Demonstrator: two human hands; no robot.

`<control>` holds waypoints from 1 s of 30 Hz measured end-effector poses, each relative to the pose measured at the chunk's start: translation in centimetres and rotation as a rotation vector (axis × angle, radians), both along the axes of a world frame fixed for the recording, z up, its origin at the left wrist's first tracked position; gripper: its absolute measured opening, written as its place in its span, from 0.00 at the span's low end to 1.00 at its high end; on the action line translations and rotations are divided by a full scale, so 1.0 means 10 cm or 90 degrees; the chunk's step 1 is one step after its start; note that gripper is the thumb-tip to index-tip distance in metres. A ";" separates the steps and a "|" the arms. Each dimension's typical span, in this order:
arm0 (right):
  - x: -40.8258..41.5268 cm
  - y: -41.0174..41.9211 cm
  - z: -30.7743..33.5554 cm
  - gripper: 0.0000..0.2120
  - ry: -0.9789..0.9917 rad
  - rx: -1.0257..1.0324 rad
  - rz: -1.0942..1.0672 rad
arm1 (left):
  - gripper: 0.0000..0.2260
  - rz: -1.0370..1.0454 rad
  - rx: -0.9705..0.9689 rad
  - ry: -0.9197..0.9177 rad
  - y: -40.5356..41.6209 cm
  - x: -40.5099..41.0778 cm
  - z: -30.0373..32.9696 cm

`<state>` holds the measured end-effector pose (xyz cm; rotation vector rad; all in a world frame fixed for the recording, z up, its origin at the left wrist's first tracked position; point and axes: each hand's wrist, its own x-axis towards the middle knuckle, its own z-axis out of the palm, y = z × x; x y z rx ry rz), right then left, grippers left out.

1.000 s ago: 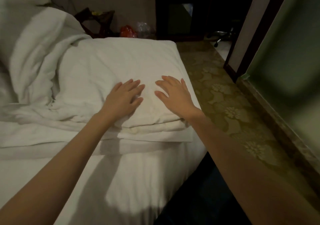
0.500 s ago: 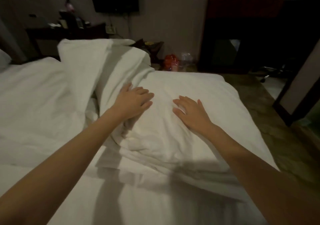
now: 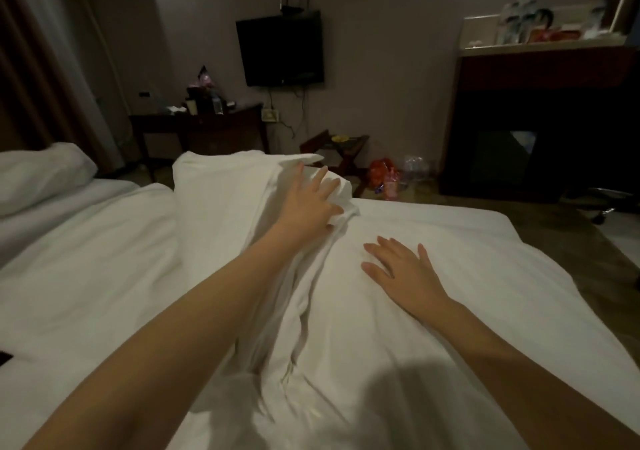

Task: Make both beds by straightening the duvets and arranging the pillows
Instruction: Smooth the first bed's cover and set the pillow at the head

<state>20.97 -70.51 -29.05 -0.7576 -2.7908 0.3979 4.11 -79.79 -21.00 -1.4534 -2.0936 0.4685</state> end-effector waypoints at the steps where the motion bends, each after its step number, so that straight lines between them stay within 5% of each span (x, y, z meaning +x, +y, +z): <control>1: -0.04 0.01 0.01 0.25 -0.008 0.006 0.003 | 0.22 0.011 -0.002 -0.009 0.03 0.00 0.01; 7: -0.25 -0.03 0.11 0.27 0.012 -0.021 0.022 | 0.20 -0.045 0.065 -0.008 0.04 -0.02 0.07; 12: -0.48 -0.18 0.21 0.28 0.163 -0.214 0.057 | 0.18 0.003 0.146 0.075 -0.14 -0.04 0.30; 17: -0.72 -0.38 0.29 0.33 0.222 -0.331 0.077 | 0.19 0.124 0.205 -0.128 -0.23 -0.17 0.28; 24: -0.92 -0.52 0.38 0.33 0.302 -0.466 0.069 | 0.14 0.083 0.293 -0.133 -0.39 -0.38 0.27; 30: -1.07 -0.72 0.58 0.31 0.407 -0.473 0.063 | 0.18 0.010 0.494 -0.217 -0.74 -0.46 0.49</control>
